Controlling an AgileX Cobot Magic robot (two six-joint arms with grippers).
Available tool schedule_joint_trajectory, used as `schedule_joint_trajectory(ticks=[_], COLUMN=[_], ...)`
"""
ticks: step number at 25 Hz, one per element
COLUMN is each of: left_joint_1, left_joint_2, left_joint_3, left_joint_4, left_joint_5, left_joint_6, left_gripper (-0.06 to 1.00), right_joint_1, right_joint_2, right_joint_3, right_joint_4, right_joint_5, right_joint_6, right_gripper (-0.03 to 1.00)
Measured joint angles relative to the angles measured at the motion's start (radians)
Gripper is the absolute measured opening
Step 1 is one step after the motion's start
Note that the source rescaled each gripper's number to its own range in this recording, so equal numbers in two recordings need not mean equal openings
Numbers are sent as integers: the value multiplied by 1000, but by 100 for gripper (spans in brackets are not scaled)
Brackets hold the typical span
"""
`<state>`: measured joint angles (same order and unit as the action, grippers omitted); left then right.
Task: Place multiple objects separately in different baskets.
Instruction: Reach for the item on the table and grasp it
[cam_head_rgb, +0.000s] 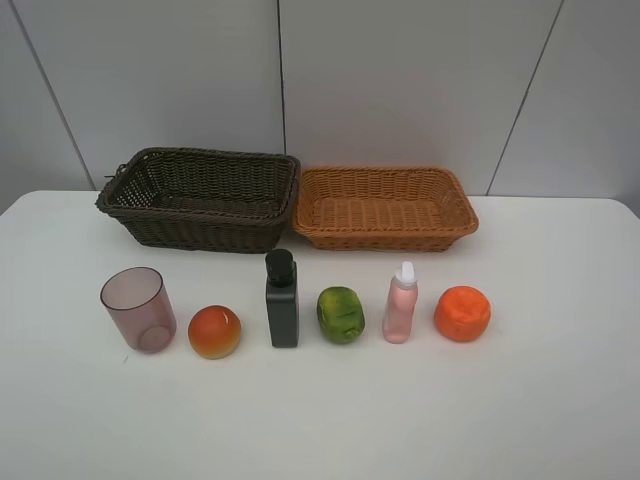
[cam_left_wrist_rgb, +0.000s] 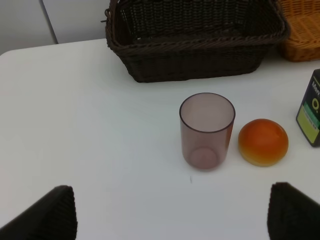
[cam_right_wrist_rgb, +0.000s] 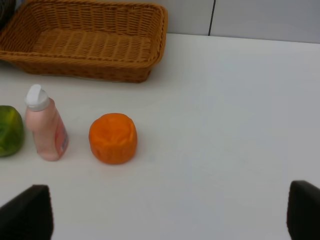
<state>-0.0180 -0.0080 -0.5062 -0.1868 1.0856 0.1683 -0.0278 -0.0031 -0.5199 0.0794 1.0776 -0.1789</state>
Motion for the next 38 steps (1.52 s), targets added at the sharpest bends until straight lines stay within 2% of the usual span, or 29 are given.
schedule_joint_trajectory(ticks=[38], left_joint_1=[0], left_joint_2=[0], left_joint_3=[0], left_joint_4=[0], left_joint_5=[0], left_joint_6=[0], left_gripper=[93], right_joint_1=[0], right_joint_2=[0], right_joint_3=[0], right_joint_4=[0], right_joint_5=[0], right_joint_6=[0], right_gripper=[100])
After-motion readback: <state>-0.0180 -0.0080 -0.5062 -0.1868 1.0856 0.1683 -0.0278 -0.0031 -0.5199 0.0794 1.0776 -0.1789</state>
